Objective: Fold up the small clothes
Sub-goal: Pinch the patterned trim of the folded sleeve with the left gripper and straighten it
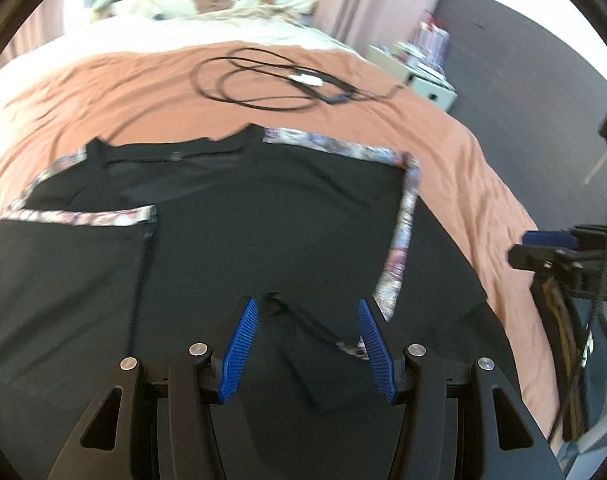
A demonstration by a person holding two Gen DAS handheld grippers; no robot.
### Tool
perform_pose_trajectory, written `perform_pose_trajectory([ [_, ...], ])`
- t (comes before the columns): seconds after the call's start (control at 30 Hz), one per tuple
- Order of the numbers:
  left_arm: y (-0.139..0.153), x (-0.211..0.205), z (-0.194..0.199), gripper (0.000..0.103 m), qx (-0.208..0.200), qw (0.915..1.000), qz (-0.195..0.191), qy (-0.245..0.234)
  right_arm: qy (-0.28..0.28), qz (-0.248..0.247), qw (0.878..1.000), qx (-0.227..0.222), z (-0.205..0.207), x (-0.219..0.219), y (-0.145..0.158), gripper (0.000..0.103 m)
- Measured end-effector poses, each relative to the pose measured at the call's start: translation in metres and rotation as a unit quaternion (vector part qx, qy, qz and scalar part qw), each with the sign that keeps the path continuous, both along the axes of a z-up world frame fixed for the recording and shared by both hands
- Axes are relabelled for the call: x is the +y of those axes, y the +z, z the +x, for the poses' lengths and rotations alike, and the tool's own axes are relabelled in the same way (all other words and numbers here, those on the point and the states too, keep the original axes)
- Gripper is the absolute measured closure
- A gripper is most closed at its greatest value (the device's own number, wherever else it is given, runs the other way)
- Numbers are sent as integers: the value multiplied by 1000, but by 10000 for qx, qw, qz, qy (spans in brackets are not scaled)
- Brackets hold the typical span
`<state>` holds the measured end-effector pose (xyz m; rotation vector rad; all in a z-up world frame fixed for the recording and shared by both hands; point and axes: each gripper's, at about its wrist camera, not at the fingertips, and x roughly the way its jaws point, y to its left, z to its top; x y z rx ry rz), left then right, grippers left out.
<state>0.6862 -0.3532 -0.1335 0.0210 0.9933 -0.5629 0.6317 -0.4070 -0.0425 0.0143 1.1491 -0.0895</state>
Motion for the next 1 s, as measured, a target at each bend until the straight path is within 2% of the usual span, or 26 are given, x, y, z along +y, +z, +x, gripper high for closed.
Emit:
perform_pose_trajectory([
  [0.13, -15, -21, -1, 48, 162, 9996, 93, -196, -101, 210, 9997, 117, 4, -19, -26, 65],
  [0.37, -39, -41, 1, 48, 316, 9988, 149, -352, -134, 371, 9991, 171, 9, -40, -54, 66],
  [0.5, -51, -52, -1, 48, 212, 9980, 470, -370, -98, 515, 9985, 167, 10, -47, -71, 66],
  [0.57, -55, -58, -4, 49, 70, 9967, 697, -409, -76, 531, 9982, 255, 11, -50, -83, 74],
  [0.63, -55, -66, -8, 58, -144, 9927, 1099, -485, -122, 653, 9971, 381, 11, -56, -103, 75],
  [0.7, -52, -67, -8, 85, -249, 9899, 1312, -475, -128, 681, 9970, 337, 11, -57, -104, 76],
  [0.73, -49, -66, -6, 89, -232, 9898, 1333, -441, -128, 699, 9970, 311, 10, -58, -104, 76],
  [1.0, -15, -40, 21, 92, -242, 9937, 1082, -144, -125, 680, 9972, 300, 11, -59, -108, 76],
])
